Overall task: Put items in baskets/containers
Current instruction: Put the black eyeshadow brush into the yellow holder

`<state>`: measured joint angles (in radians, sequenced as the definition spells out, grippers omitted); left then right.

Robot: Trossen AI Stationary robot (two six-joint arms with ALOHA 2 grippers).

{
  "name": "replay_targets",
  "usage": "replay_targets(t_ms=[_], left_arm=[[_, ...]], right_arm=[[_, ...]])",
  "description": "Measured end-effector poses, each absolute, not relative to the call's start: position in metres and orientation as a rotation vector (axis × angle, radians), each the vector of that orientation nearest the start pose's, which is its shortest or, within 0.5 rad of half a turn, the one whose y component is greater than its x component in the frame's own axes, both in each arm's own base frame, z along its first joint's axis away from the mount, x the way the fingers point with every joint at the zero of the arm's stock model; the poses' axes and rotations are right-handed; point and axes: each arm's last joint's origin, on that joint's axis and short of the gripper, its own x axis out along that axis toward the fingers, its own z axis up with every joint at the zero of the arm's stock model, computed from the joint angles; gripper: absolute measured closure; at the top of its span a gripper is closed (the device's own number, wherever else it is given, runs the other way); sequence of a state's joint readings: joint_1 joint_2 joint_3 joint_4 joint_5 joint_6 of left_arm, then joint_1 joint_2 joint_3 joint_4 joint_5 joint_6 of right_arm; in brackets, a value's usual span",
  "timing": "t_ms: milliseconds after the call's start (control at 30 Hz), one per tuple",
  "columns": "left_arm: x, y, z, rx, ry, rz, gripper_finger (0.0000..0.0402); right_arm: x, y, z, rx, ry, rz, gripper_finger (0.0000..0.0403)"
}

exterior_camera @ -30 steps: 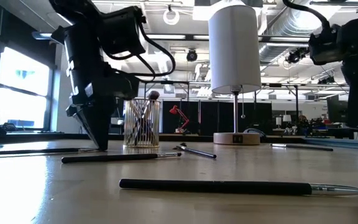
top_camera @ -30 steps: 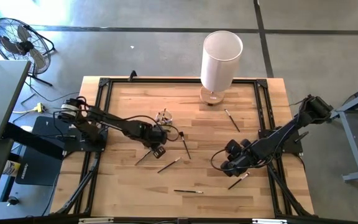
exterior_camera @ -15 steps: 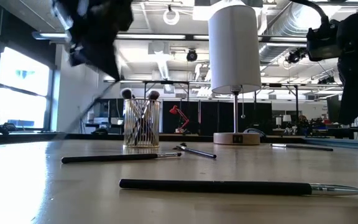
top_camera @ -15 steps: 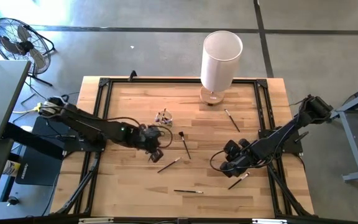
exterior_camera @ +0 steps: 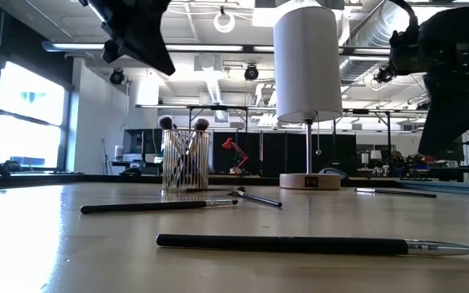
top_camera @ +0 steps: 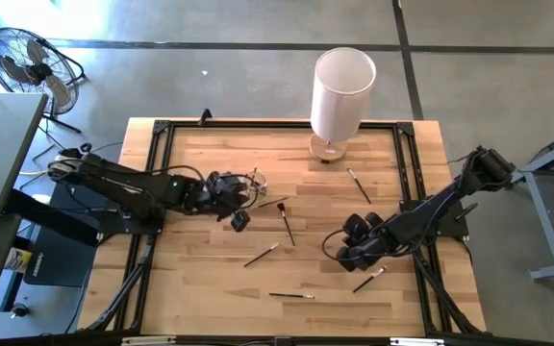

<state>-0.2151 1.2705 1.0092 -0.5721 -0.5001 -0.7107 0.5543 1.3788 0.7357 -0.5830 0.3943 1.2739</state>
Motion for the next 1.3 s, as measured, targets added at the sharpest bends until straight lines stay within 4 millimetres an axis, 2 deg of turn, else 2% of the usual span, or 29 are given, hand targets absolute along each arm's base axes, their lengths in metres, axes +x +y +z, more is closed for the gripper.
replay_targets(t_ms=[133,600,833,1133,1300], left_arm=[[0.257,-0.035,0.282,-0.383,0.643,0.503,0.0401],[0.257,-0.039,0.281,-0.350,0.694,0.398,0.0401],[0.253,-0.041,0.261,-0.436,0.756,0.366,0.0401],[0.245,-0.066,0.233,-0.540,0.822,0.393,0.0401],[0.242,-0.085,0.225,-0.594,0.815,0.421,0.0401]], right_arm=[[0.206,0.111,0.175,0.595,0.954,-0.546,0.0396],[0.213,0.107,0.177,0.570,0.904,-0.543,0.0396],[0.218,0.109,0.179,0.546,0.875,-0.477,0.0396],[0.218,0.110,0.180,0.552,0.878,-0.462,0.0396],[0.219,0.110,0.180,0.548,0.863,-0.470,0.0396]])
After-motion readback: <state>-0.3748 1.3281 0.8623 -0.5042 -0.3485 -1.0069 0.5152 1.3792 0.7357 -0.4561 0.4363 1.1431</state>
